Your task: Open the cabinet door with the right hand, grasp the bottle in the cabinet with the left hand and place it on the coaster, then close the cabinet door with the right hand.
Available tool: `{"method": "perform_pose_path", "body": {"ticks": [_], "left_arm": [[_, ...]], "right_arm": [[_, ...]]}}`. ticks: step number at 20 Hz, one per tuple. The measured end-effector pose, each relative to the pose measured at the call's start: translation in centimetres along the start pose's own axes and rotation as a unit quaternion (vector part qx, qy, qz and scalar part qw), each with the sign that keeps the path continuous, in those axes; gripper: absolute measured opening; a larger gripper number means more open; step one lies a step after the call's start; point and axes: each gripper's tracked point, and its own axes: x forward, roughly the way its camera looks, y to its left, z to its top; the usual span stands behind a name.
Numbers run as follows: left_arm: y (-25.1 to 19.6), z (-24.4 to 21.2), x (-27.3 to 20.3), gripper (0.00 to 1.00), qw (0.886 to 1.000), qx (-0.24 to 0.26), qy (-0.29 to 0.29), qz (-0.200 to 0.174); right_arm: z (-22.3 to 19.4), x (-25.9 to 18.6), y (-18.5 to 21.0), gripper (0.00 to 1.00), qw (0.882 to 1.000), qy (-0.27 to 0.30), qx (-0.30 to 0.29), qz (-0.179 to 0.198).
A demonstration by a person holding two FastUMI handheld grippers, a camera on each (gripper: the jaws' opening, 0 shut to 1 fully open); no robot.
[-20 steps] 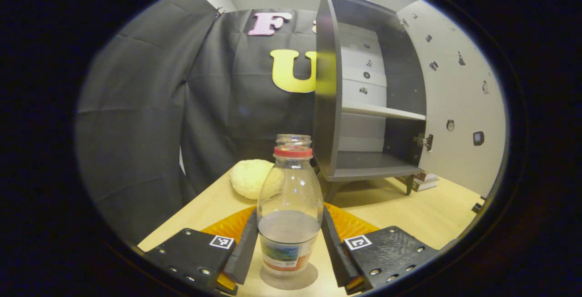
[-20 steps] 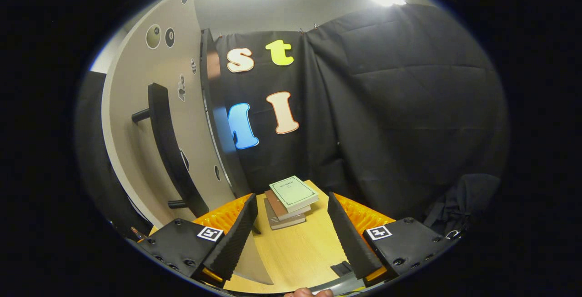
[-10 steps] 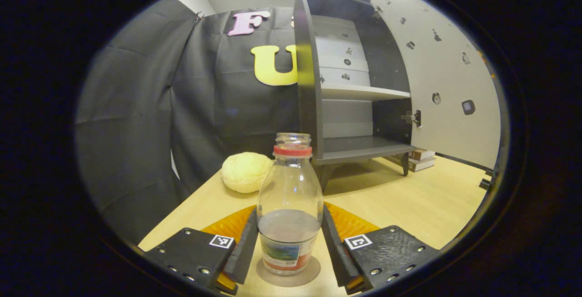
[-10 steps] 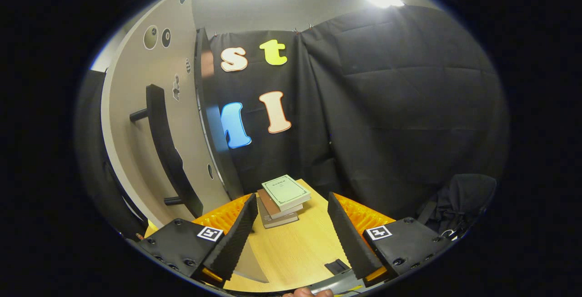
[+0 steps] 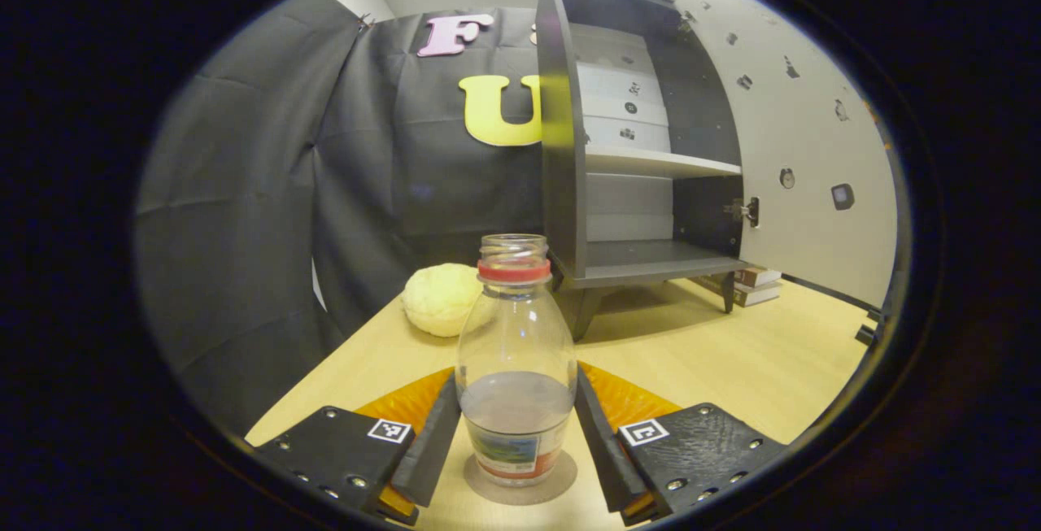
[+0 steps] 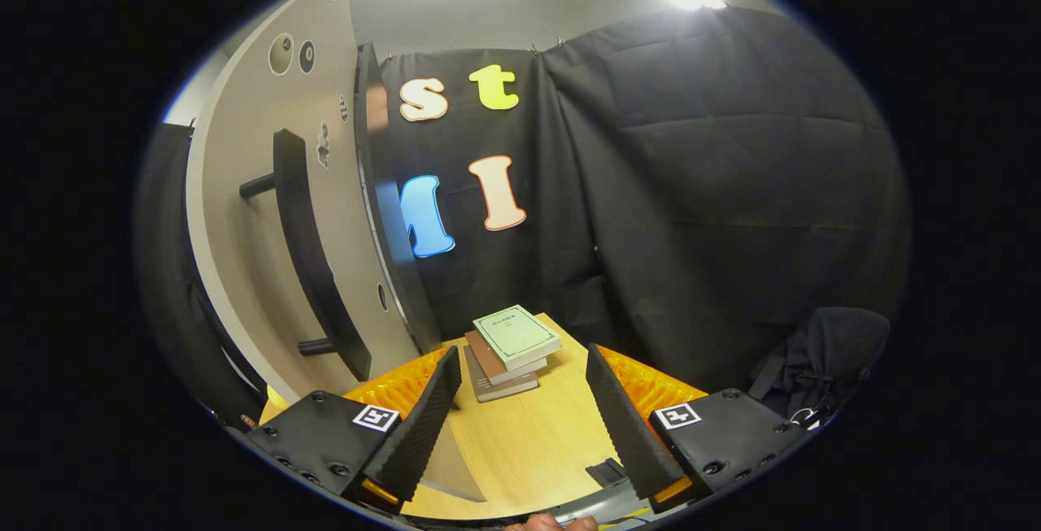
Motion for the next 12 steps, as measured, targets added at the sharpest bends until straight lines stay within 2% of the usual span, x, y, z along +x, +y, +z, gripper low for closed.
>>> {"method": "perform_pose_path", "body": {"ticks": [5,7,12], "left_arm": [[0.3,0.3,-0.7,0.80,1.000,-0.010,0.011,-0.004],[0.5,0.9,-0.9,0.83,1.000,-0.010,0.005,-0.002],[0.4,3.5,-1.9,0.83,1.000,-0.001,-0.017,-0.010]], "right_arm": [[-0.5,0.0,0.2,0.98,1.000,0.007,0.018,0.005],[-0.7,0.0,0.2,0.98,1.000,0.008,0.016,0.005],[-2.0,-0.2,0.4,0.98,1.000,0.017,0.022,0.007]]}}
